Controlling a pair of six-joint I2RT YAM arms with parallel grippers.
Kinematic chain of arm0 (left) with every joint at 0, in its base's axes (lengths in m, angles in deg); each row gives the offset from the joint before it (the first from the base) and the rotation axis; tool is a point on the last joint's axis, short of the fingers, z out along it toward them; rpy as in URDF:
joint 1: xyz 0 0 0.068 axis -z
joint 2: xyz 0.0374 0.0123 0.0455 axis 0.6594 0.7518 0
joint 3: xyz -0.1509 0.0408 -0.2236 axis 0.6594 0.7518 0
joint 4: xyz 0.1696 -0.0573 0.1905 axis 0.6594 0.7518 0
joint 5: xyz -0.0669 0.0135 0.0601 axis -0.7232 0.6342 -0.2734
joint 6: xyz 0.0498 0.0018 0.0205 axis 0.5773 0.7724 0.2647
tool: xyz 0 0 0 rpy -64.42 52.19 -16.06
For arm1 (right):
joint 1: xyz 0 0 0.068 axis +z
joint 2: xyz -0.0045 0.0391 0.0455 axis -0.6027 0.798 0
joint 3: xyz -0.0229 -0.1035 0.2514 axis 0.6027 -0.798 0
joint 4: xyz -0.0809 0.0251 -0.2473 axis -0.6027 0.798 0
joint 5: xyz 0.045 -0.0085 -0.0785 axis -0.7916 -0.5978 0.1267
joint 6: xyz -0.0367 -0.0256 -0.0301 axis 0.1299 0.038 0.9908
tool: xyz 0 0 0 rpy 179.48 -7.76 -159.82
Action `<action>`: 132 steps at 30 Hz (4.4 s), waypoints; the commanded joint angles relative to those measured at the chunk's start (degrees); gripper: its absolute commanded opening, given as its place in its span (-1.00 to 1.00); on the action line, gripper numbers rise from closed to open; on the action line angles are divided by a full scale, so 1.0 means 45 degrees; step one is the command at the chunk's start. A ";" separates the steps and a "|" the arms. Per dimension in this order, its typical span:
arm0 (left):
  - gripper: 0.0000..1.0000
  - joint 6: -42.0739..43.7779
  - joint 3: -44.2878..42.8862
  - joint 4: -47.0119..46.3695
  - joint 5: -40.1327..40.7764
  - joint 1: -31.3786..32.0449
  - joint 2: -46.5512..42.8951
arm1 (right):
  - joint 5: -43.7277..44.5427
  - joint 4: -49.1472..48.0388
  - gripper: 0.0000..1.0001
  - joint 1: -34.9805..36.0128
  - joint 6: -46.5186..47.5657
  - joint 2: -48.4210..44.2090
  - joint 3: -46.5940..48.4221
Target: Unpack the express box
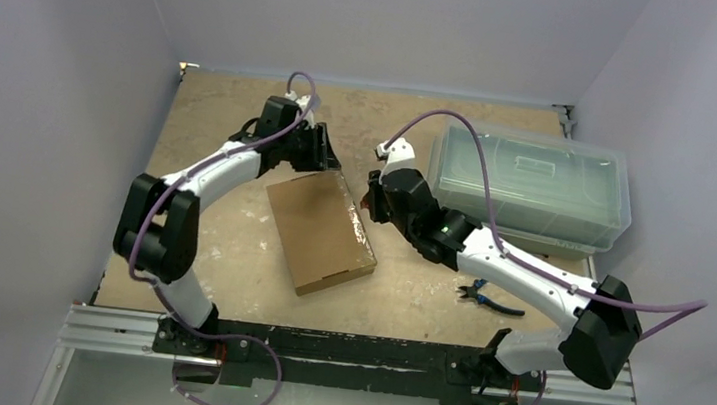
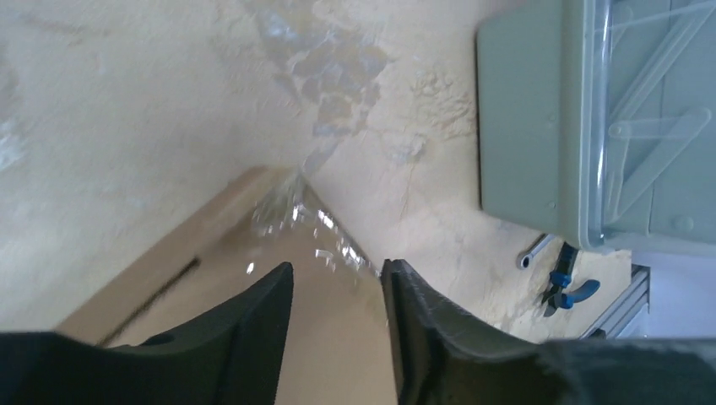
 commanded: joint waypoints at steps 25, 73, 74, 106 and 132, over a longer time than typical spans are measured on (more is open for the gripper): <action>-0.97 -0.0631 -0.2165 -0.2058 -0.1633 -0.0171 0.4201 | 0.0250 -0.0688 -1.00 0.0398 -0.0273 0.0524 0.0248; -1.00 -0.0440 -0.1956 -0.1231 0.1262 -0.0635 0.5108 | 0.2430 0.4485 -1.00 0.3716 -0.3861 -0.1928 -0.1147; -1.00 -0.0460 -0.1966 -0.1236 0.1284 -0.0649 0.5113 | 0.2475 0.4579 -1.00 0.3852 -0.4010 -0.1987 -0.1220; -1.00 0.0944 -0.2354 -0.0585 0.1491 0.0187 0.3948 | 0.6799 0.4393 -1.00 0.5290 -0.3569 -0.0927 0.2222; 0.06 0.1664 0.0814 0.3255 0.6230 -0.0171 -0.5876 | 0.0926 1.3492 -1.00 0.2133 -0.3964 0.1453 0.2593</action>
